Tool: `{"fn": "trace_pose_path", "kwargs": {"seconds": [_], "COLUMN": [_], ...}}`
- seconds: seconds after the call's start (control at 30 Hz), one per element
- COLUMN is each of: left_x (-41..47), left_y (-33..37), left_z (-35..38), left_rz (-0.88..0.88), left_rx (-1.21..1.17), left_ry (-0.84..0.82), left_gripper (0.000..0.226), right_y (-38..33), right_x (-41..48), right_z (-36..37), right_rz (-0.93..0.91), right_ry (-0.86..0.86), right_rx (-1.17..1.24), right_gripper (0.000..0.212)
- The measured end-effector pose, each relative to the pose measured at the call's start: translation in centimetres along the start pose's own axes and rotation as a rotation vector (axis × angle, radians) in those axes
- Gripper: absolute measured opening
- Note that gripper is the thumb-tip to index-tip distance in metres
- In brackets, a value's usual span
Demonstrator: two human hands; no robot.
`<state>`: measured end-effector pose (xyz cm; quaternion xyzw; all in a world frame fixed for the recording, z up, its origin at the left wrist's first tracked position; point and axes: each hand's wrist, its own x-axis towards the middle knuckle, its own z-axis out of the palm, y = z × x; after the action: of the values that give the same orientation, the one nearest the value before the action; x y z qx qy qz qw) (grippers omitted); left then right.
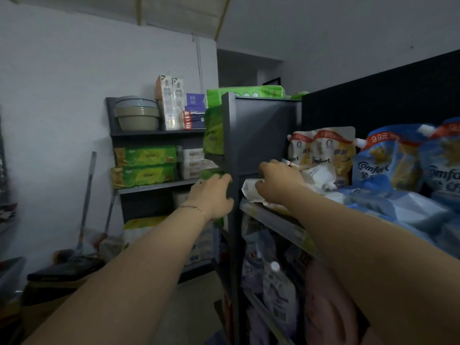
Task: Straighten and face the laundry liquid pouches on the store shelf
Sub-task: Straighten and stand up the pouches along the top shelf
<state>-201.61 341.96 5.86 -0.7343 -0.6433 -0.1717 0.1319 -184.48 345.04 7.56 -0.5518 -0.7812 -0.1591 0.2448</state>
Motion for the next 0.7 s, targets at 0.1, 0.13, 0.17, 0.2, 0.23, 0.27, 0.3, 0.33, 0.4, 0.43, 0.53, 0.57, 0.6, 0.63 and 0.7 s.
{"fn": "trace_pose_path", "kwargs": {"seconds": [0.1, 0.13, 0.17, 0.2, 0.23, 0.27, 0.3, 0.33, 0.4, 0.43, 0.53, 0.57, 0.6, 0.63, 0.7], "left_x": [3.6, 5.0, 6.5, 7.6, 9.7, 12.0, 12.8, 13.1, 13.8, 15.0, 19.0, 20.0, 20.8, 21.7, 23.1], "left_y": [-0.9, -1.0, -0.9, -1.1, -1.4, -1.7, -1.7, -1.2, -0.9, -1.2, -1.4, -1.2, -1.2, -1.2, -1.0], "left_z": [1.4, 1.8, 2.2, 2.4, 3.2, 4.1, 4.2, 4.2, 4.5, 4.9, 6.0, 6.3, 6.5, 6.8, 7.6], "left_rz": [0.049, 0.074, 0.105, 0.129, 0.17, 0.212, 0.231, 0.236, 0.266, 0.298, 0.388, 0.419, 0.44, 0.456, 0.49], "left_rx": [-0.112, -0.128, -0.145, -0.154, -0.17, -0.185, -0.188, -0.18, -0.156, -0.151, -0.155, -0.166, -0.178, -0.191, -0.231], "left_ry": [0.021, 0.027, 0.033, 0.035, 0.029, 0.017, 0.012, 0.009, 0.018, 0.018, -0.006, -0.008, -0.011, -0.018, -0.033], "left_gripper": [0.049, 0.049, 0.048, 0.047, 0.045, 0.043, 0.043, 0.043, 0.045, 0.044, 0.038, 0.037, 0.035, 0.035, 0.035], "right_y": [0.2, 0.5, 1.1, 1.4, 1.9, 2.4, 2.8, 3.3, 3.9, 4.1, 5.1, 5.6, 6.0, 6.5, 7.5], "right_x": [2.5, 3.3, 4.0, 4.6, 5.8, 6.9, 7.3, 7.3, 7.7, 8.5, 10.5, 10.9, 11.3, 11.7, 11.8], "right_z": [1.3, 1.6, 2.1, 2.6, 3.7, 4.6, 4.7, 4.5, 4.5, 4.8, 4.9, 4.9, 5.0, 5.2, 5.7], "right_rz": [0.008, 0.02, 0.035, 0.049, 0.081, 0.131, 0.15, 0.169, 0.214, 0.255, 0.454, 0.504, 0.542, 0.57, 0.621], "right_ry": [0.002, 0.006, 0.012, 0.022, 0.048, 0.061, 0.076, 0.081, 0.085, 0.095, 0.112, 0.117, 0.122, 0.128, 0.118], "right_rx": [-0.047, -0.072, -0.088, -0.098, -0.119, -0.143, -0.137, -0.125, -0.098, -0.071, 0.054, 0.087, 0.096, 0.093, 0.06], "right_gripper": [0.025, 0.024, 0.022, 0.022, 0.022, 0.022, 0.023, 0.024, 0.029, 0.031, 0.031, 0.031, 0.031, 0.029, 0.027]}}
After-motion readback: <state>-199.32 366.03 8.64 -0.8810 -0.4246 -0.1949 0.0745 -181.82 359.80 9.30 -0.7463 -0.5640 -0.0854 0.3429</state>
